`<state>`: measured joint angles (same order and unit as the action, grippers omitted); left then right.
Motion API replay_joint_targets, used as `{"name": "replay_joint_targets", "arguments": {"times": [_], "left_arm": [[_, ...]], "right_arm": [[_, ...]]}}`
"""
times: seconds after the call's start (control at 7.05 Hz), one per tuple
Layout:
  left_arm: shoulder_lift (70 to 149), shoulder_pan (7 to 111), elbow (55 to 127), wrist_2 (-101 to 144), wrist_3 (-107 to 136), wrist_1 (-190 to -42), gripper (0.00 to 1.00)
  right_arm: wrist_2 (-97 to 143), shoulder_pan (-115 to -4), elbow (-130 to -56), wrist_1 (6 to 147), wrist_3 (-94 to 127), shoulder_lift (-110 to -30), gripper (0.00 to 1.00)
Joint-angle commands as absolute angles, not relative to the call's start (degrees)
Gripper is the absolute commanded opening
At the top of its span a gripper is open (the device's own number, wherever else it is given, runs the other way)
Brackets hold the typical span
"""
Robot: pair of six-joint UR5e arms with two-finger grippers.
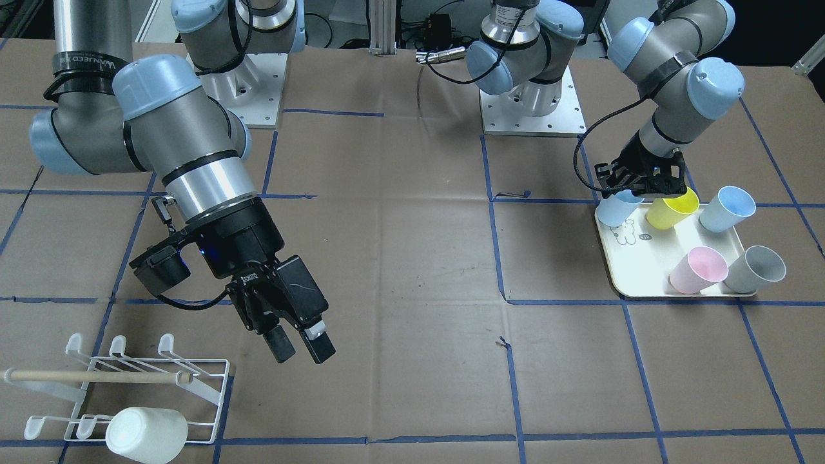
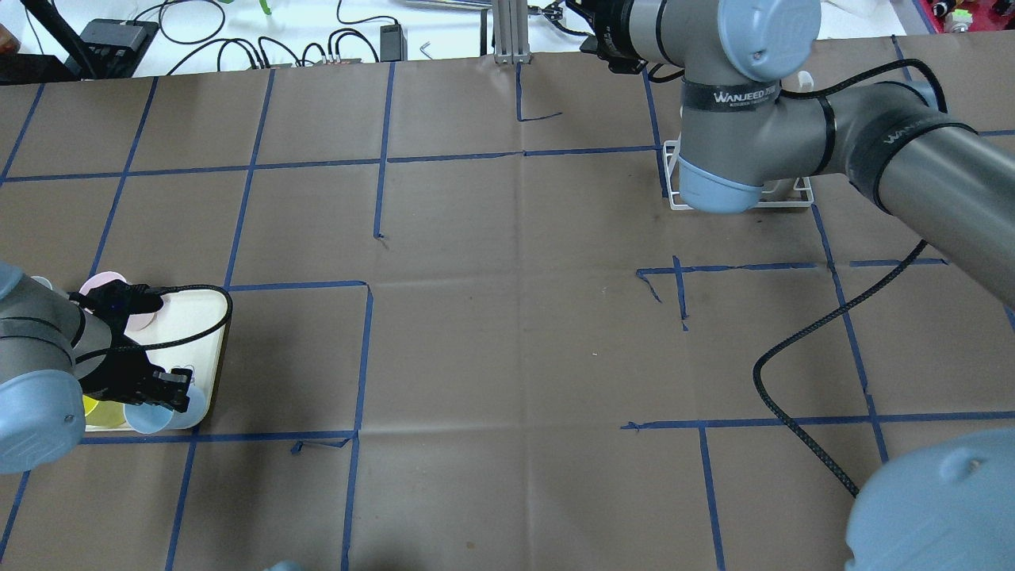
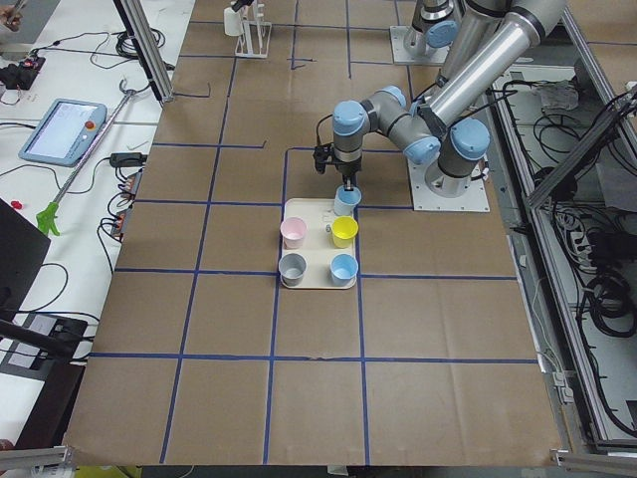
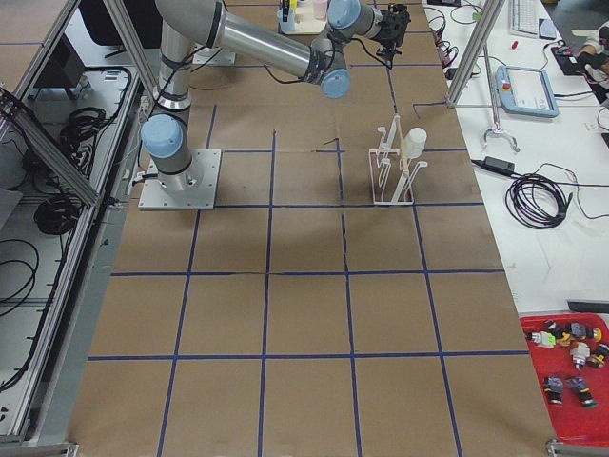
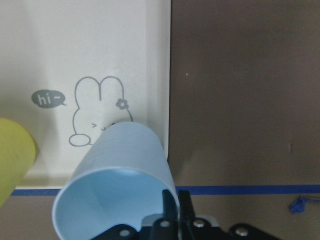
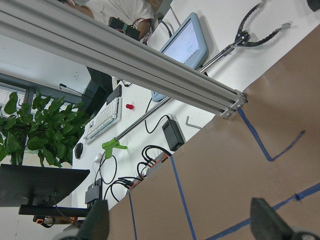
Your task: Transfer IKEA cup to right arm and place on rack
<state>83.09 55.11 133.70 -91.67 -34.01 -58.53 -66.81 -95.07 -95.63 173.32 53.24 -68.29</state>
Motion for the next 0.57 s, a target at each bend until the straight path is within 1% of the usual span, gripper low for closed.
{"name": "replay_joint_targets", "arguments": {"times": [0.0, 0.14, 0.28, 0.43], "left_arm": [[81.92, 55.19, 132.90, -94.99, -33.40, -58.45, 0.00], [82.00, 55.28, 130.45, -94.92, -33.14, -59.23, 0.00], [81.83, 55.98, 125.91, -94.66, -32.87, -63.85, 0.00], [82.78, 56.25, 119.33, -94.22, -31.65, -70.16, 0.00]], "right_arm": [[-66.80, -95.01, -95.89, 173.32, 53.26, -68.12, 1.00], [-66.80, -95.01, -95.80, 173.32, 53.26, -68.12, 1.00], [-66.80, -95.01, -95.80, 173.32, 53.26, -68.12, 1.00], [-66.80, -95.01, -95.80, 173.32, 53.26, -68.12, 1.00]]}}
